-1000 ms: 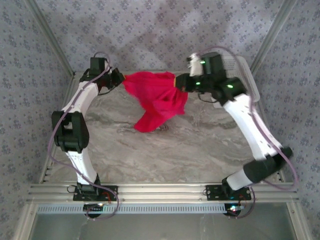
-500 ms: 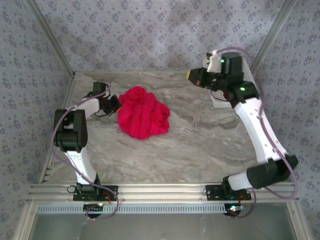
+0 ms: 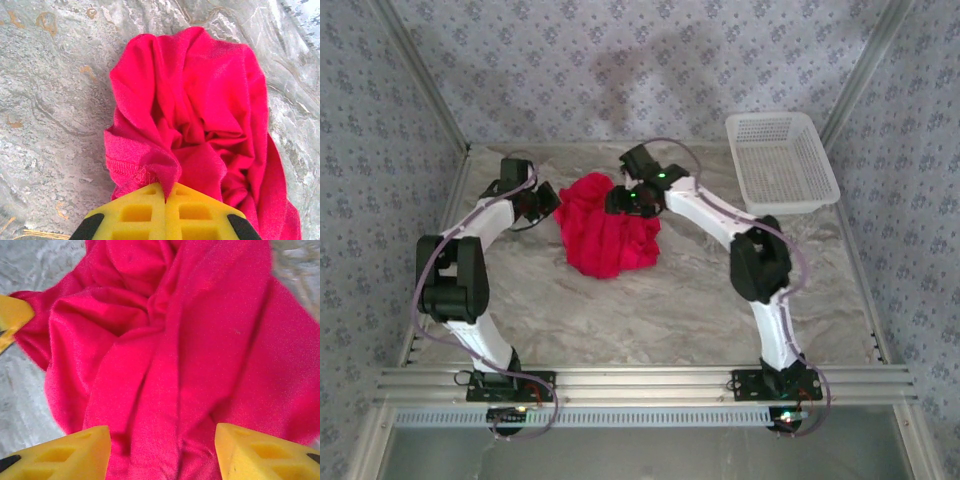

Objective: Fold the inside-out t-shirt

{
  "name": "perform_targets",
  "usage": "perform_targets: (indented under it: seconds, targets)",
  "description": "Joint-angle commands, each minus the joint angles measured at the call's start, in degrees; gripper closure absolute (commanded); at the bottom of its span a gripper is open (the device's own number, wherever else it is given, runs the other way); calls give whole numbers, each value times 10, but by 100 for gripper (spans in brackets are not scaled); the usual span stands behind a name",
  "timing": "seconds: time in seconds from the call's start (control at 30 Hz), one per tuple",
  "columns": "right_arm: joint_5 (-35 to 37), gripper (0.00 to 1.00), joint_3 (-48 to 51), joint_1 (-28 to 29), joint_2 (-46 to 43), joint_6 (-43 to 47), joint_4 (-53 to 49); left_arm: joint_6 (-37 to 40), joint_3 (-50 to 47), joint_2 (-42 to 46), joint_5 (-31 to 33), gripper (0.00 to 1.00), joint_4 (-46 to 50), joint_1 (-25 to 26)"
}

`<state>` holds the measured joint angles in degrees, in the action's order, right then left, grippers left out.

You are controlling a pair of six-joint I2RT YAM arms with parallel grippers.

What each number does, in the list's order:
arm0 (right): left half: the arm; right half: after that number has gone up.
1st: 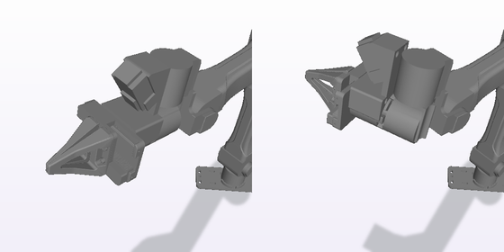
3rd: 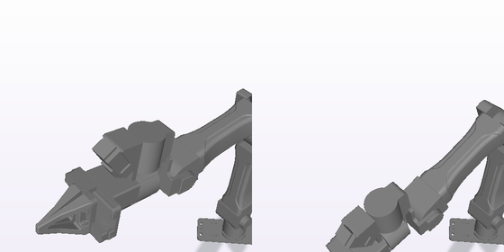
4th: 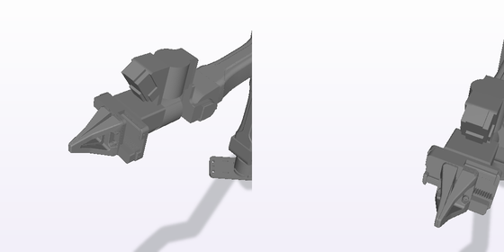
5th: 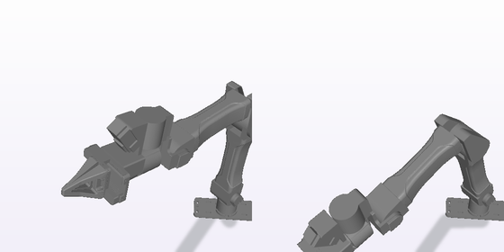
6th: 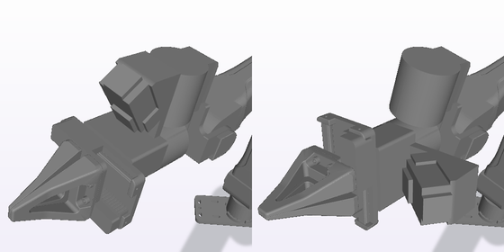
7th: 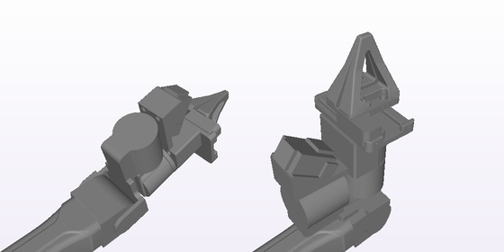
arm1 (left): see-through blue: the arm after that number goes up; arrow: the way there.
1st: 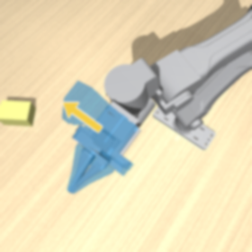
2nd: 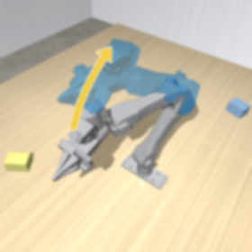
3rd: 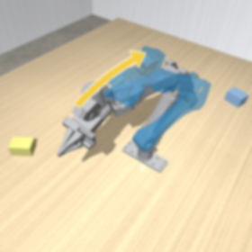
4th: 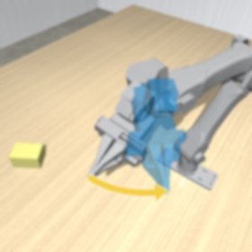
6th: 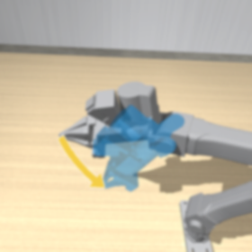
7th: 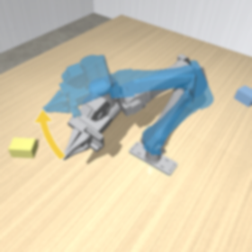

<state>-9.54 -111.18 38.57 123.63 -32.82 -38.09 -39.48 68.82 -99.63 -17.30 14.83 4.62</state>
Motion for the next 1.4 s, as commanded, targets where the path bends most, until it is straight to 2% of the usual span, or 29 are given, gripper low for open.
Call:
perform_targets:
  seconds: [0.0,0.1,0.17,0.3,0.4,0.47,0.63,0.73,0.83,0.97,1.07,1.13,1.2,1.27,1.37]
  targets:
    - [56,40,-97,-1,68,-13,-83,11,-13,20,2,100,12,0]
    - [44,43,-149,-2,116,-18,-95,9,-17,20,-3,100,10,0]
    - [35,54,-167,-4,134,-19,-92,8,-18,21,-6,100,8,0]
    - [5,100,-191,-20,132,-4,-106,6,-20,21,-12,100,7,-7]
    - [13,100,-151,-35,60,33,-115,10,-25,27,-13,100,13,-23]
    - [22,100,-71,-50,-26,54,-96,12,-33,34,-14,100,15,-36]
    - [-6,100,234,-98,-258,75,18,14,-69,51,-13,100,6,-52]
    - [-33,100,395,-116,-338,56,83,2,-104,60,-19,100,-23,-49]
    - [-56,100,502,-129,-353,32,146,1,-130,64,-16,100,-42,-31]
    - [-70,100,513,-131,-324,24,165,39,-116,63,-11,99,-5,-10]
    - [-68,100,491,-129,-313,25,158,97,-88,91,39,73,69,12]
    - [-64,100,479,-128,-310,25,153,126,-75,124,94,60,113,35]
    - [-62,100,471,-127,-307,25,148,137,-76,157,123,52,135,57]
    - [-63,100,466,-128,-302,27,147,130,-84,182,118,43,143,74]
    - [-63,100,462,-126,-296,23,146,92,-109,190,46,36,99,92]
